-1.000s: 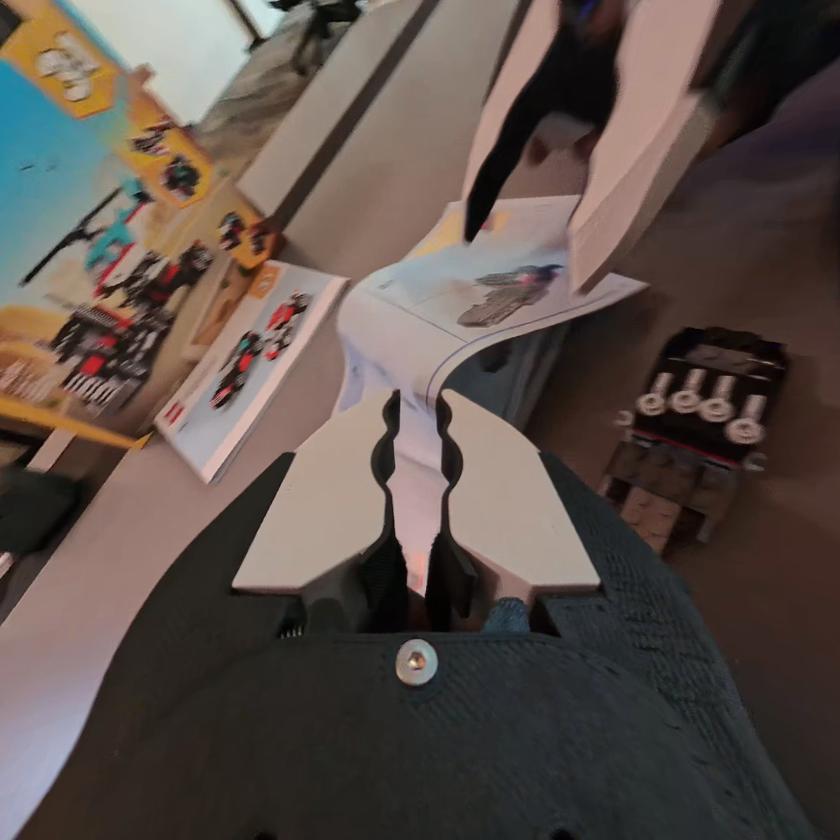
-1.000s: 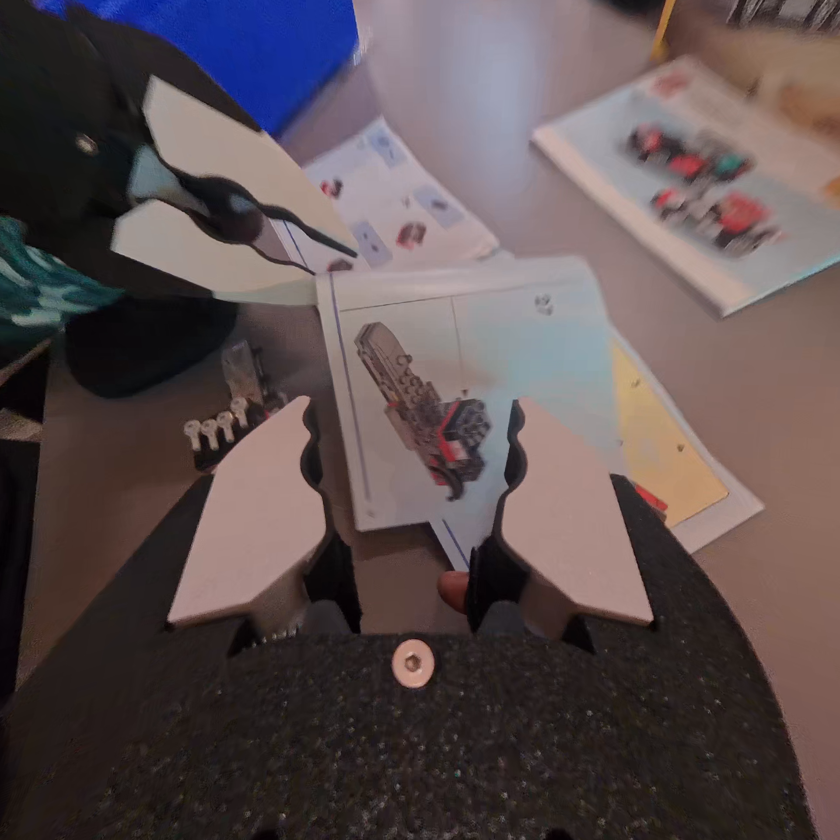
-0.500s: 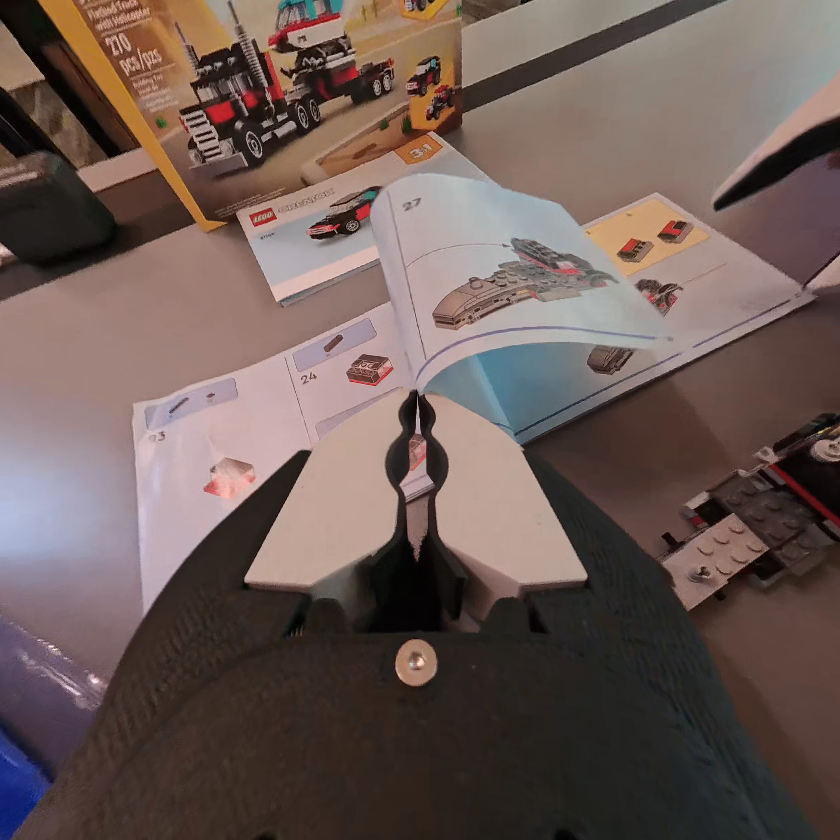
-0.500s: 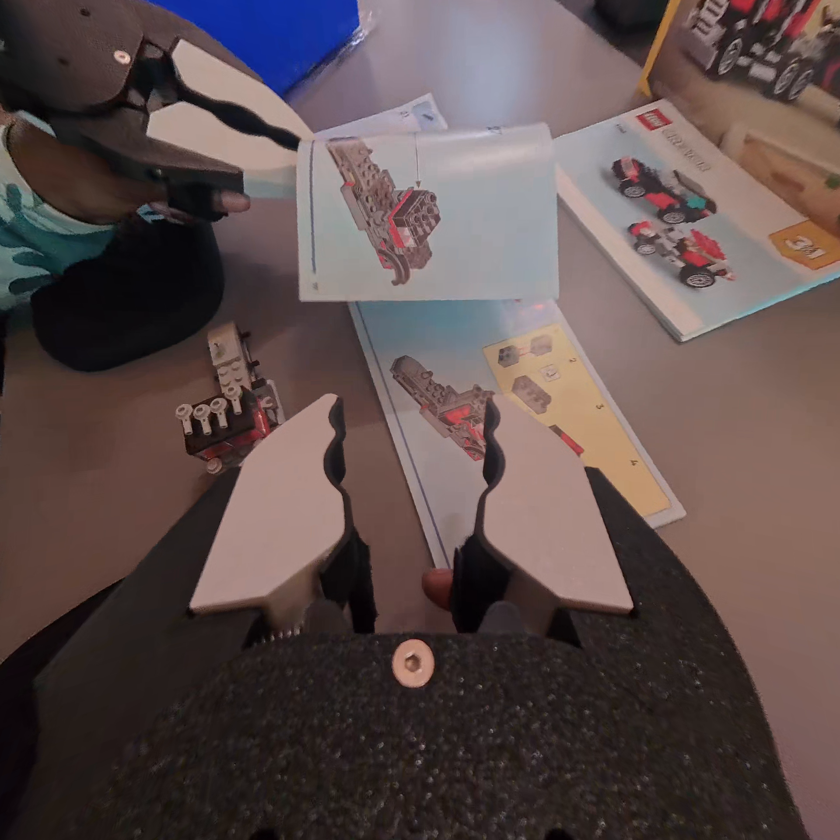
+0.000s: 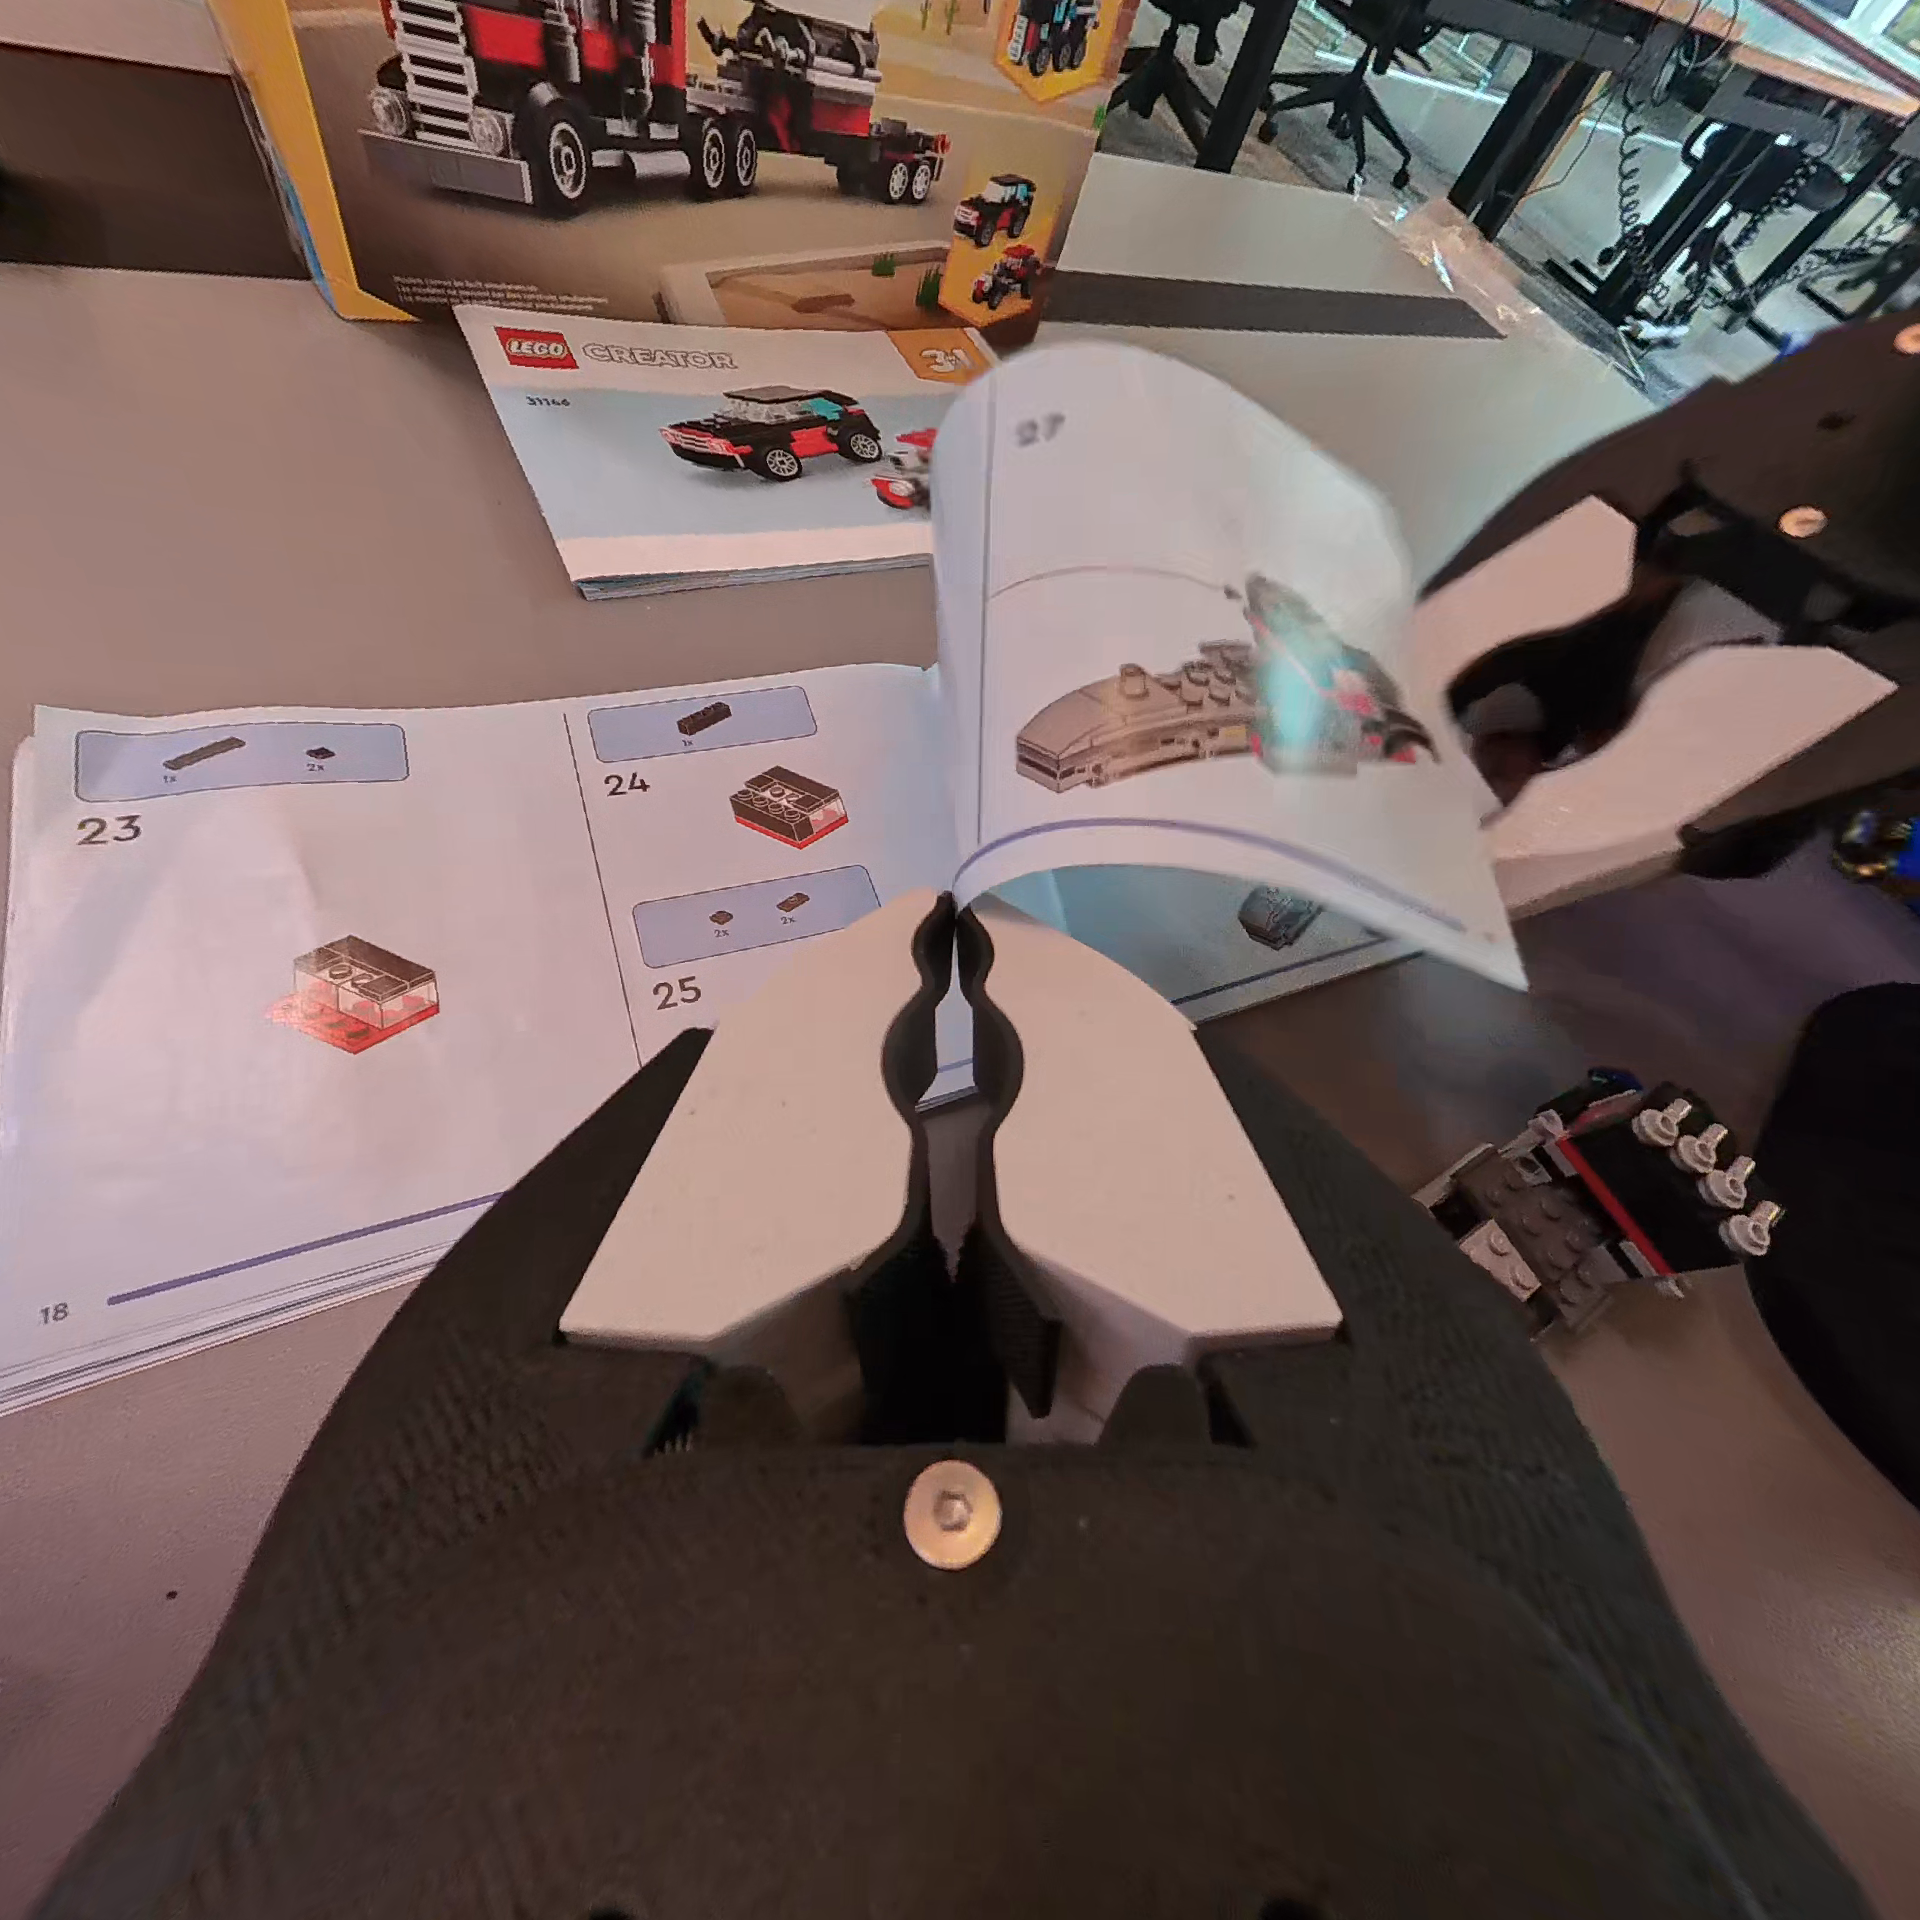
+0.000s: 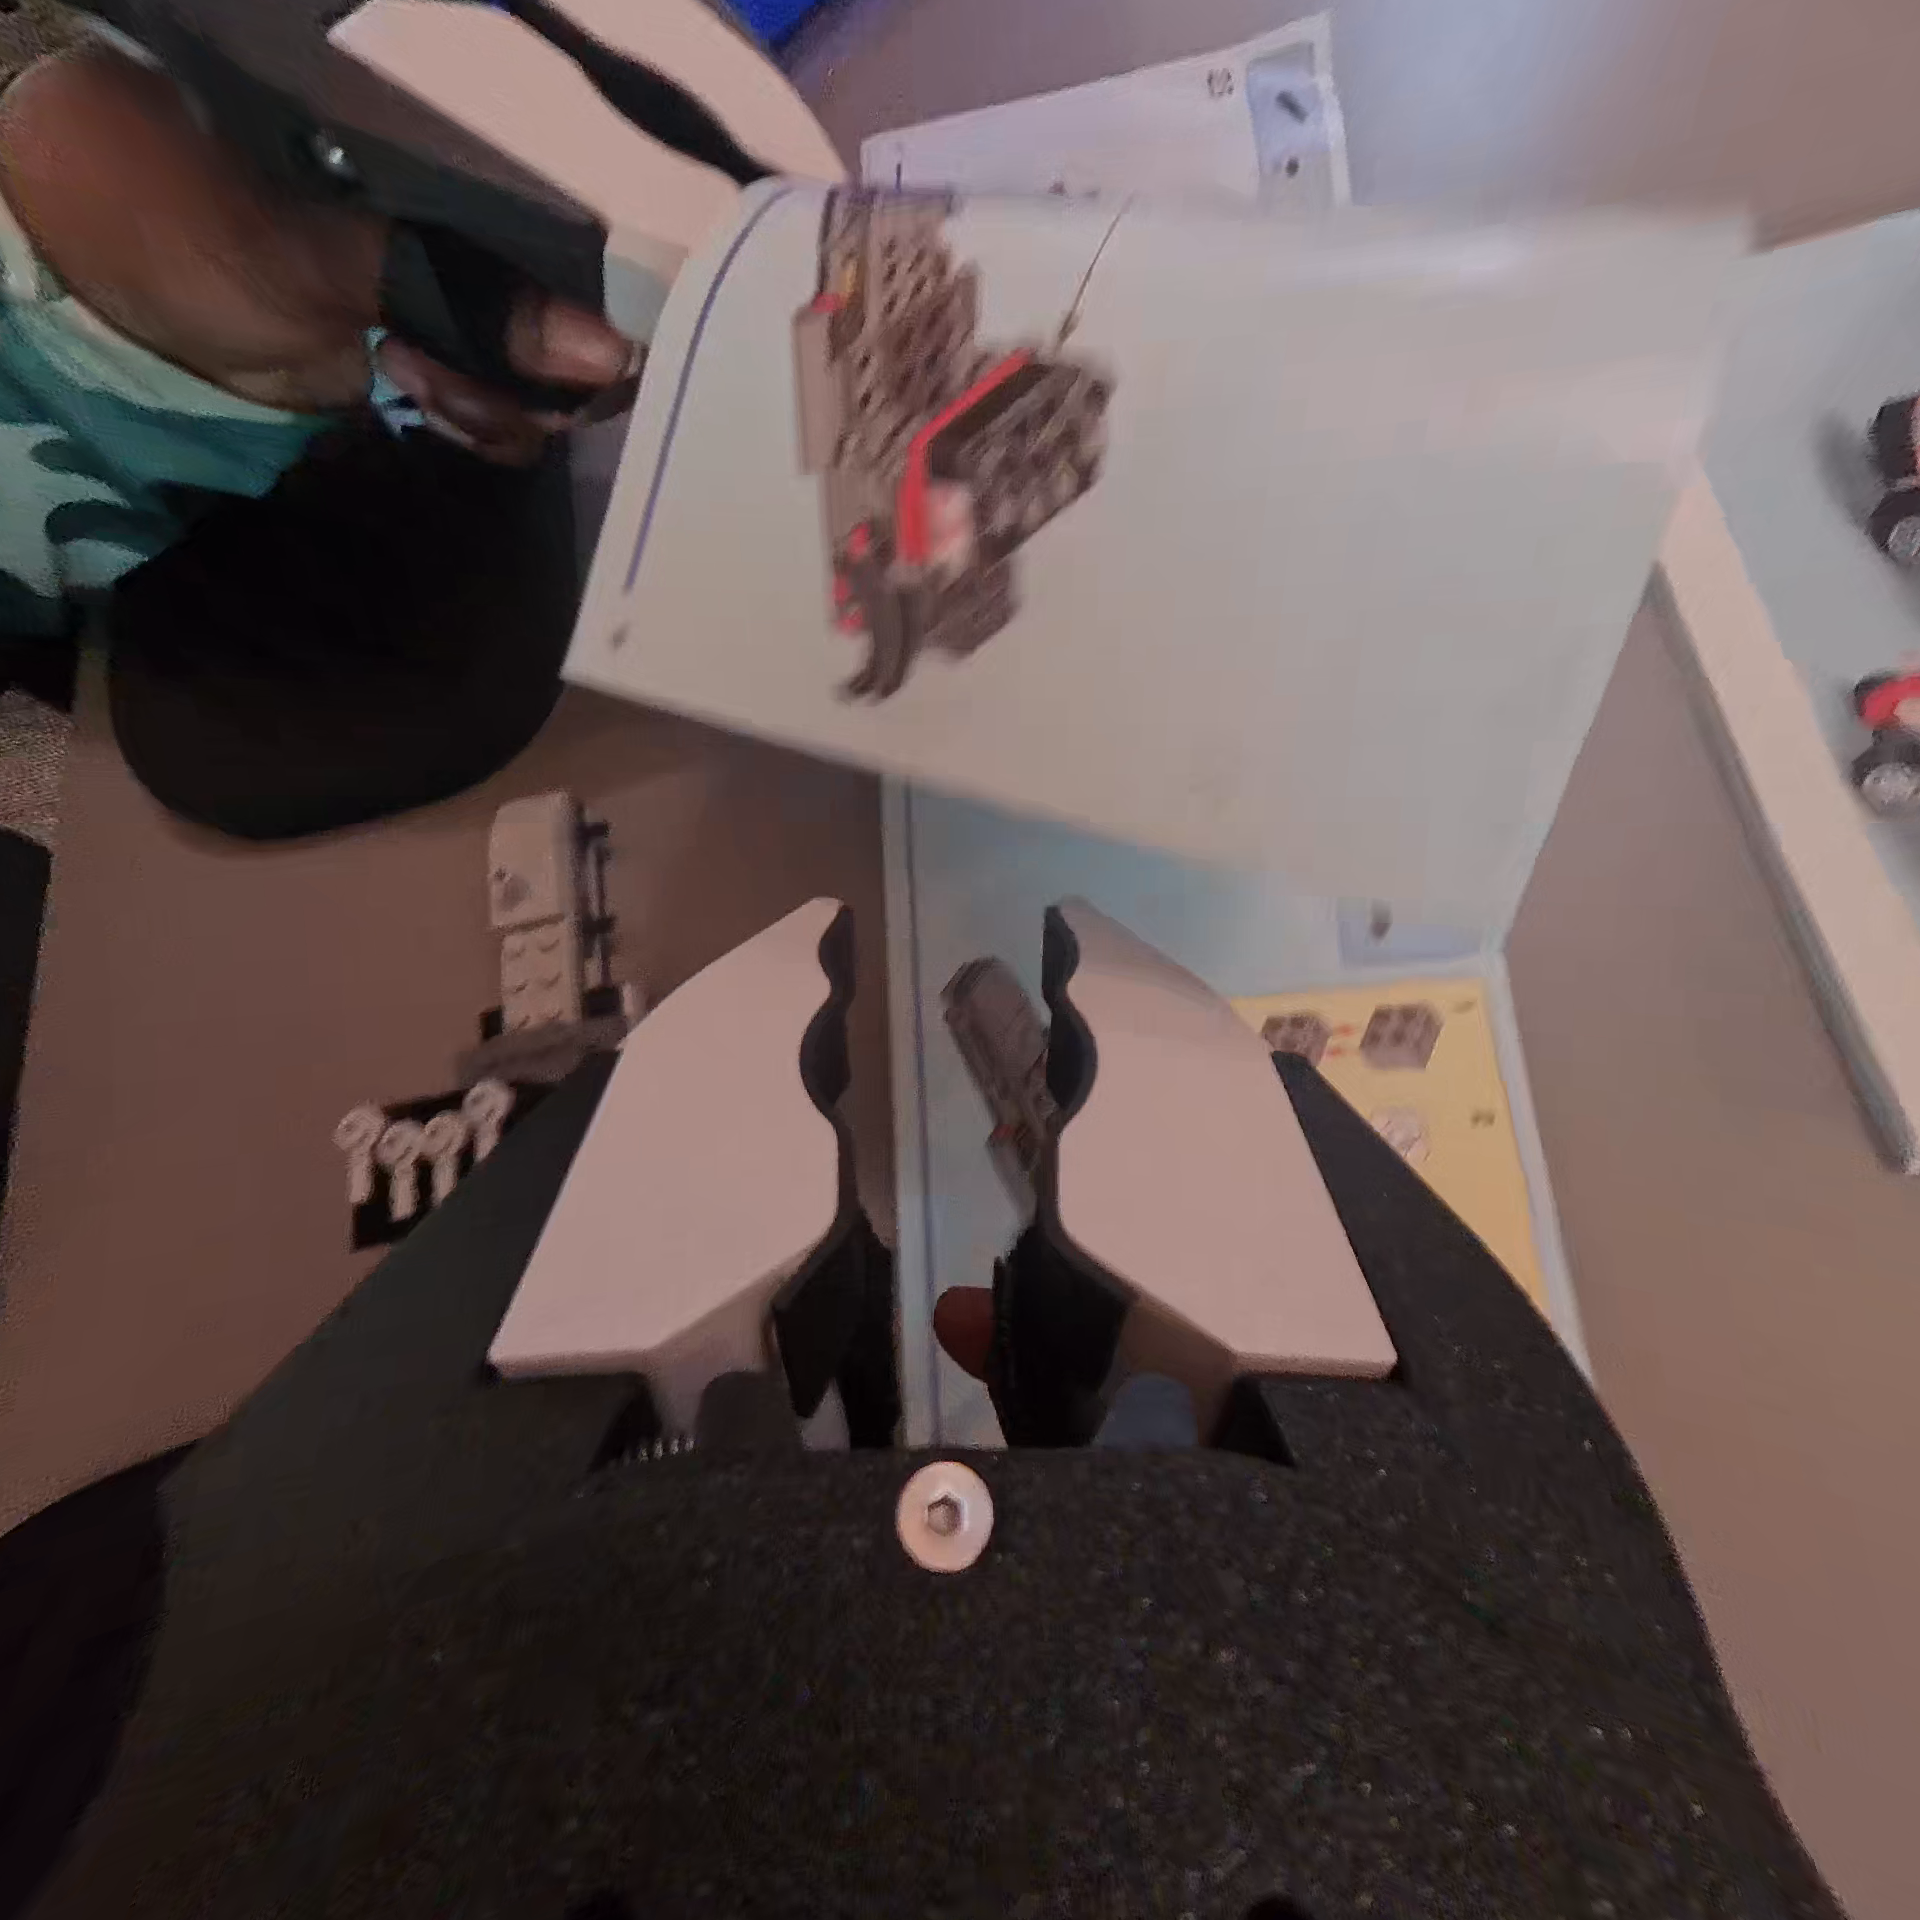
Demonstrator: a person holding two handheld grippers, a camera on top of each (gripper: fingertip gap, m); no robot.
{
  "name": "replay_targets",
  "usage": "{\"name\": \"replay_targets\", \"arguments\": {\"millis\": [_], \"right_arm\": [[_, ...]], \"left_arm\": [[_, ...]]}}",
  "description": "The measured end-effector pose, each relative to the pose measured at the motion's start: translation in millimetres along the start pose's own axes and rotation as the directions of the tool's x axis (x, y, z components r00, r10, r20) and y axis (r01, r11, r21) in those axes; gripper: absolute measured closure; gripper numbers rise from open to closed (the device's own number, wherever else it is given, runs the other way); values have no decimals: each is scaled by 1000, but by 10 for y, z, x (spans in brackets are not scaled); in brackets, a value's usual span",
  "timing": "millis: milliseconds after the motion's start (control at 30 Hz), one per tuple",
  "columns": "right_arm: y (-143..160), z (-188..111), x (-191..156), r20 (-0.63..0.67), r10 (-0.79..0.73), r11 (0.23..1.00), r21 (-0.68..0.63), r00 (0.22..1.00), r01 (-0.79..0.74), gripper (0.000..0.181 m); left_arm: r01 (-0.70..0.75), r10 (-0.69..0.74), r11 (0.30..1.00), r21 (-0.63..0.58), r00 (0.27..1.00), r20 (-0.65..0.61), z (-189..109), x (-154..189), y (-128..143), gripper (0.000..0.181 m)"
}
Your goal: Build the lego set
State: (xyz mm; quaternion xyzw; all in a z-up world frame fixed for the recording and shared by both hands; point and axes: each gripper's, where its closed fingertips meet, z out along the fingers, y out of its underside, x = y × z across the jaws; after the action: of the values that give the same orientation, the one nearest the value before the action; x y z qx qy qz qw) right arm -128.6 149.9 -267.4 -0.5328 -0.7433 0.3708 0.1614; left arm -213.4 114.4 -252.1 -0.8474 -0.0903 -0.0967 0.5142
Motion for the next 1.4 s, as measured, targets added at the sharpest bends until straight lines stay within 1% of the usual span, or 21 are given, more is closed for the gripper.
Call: {"name": "replay_targets", "arguments": {"millis": [100,167,267,333,367,433,500,567,600,667,733,833,867,933,1000,1067,1133,1200,1300,1400], "right_arm": [[-267,152,193,-38,-59,998,36,998,60,154],[-456,275,264,-36,-100,993,61,994,102,84],[-624,507,272,9,-139,987,80,990,138,121],[-603,659,185,85,-159,987,52,984,155,146],[-570,702,152,112,-159,987,31,981,157,158],[-570,672,107,136,-144,989,52,980,138,159],[-634,509,107,135,-103,988,127,985,86,160],[-626,317,228,79,-43,983,181,996,28,168],[-559,254,339,23,-9,985,175,1000,5,172],[-370,231,495,-60,27,993,117,998,-19,176],[-268,316,505,-79,34,996,82,996,-27,176],[-210,483,480,-111,-26,998,48,994,31,176],[-187,530,464,-109,-51,998,39,993,55,176],[-177,574,434,-108,-84,995,44,991,89,176],[-167,571,415,-98,-100,994,40,990,104,177],[-136,542,393,-67,-110,993,40,992,112,177],[-82,489,381,-27,-108,993,39,994,109,178],[-27,428,390,3,-89,995,39,996,89,179],[36,357,392,57,-39,999,39,998,37,181],[62,323,379,111,9,999,38,994,-13,180]], "left_arm": [[-2,2,1000,5,1000,2,-4,0,-6,180],[-12,12,1000,23,1000,2,-23,11,-29,176],[-35,31,996,84,998,46,-108,-4,-109,158],[-70,55,989,127,992,117,-205,-31,-162,151],[-101,77,984,148,984,158,-259,-38,-188,150],[-187,139,964,188,961,238,-368,-26,-238,150],[-288,218,935,208,927,306,-455,11,-281,151],[-379,302,901,211,897,323,-483,99,-314,156],[-415,344,887,203,887,309,-466,155,-318,158],[-454,403,875,168,876,266,-388,232,-317,158],[-484,459,863,143,870,177,-268,335,-317,158],[-536,536,842,66,844,14,-9,511,-248,160],[-568,569,823,31,822,-29,91,562,-211,162],[-645,642,762,-48,763,-68,293,588,-144,168],[-709,707,690,-146,703,-76,483,521,-56,178],[-727,739,642,-243,671,-56,601,390,11,181],[-707,729,619,-343,680,-86,621,284,142,181],[-669,683,624,-403,718,-134,602,231,302,180],[-603,609,691,-399,782,-127,525,207,370,180],[-544,542,749,-377,831,-123,464,227,411,181]]}}
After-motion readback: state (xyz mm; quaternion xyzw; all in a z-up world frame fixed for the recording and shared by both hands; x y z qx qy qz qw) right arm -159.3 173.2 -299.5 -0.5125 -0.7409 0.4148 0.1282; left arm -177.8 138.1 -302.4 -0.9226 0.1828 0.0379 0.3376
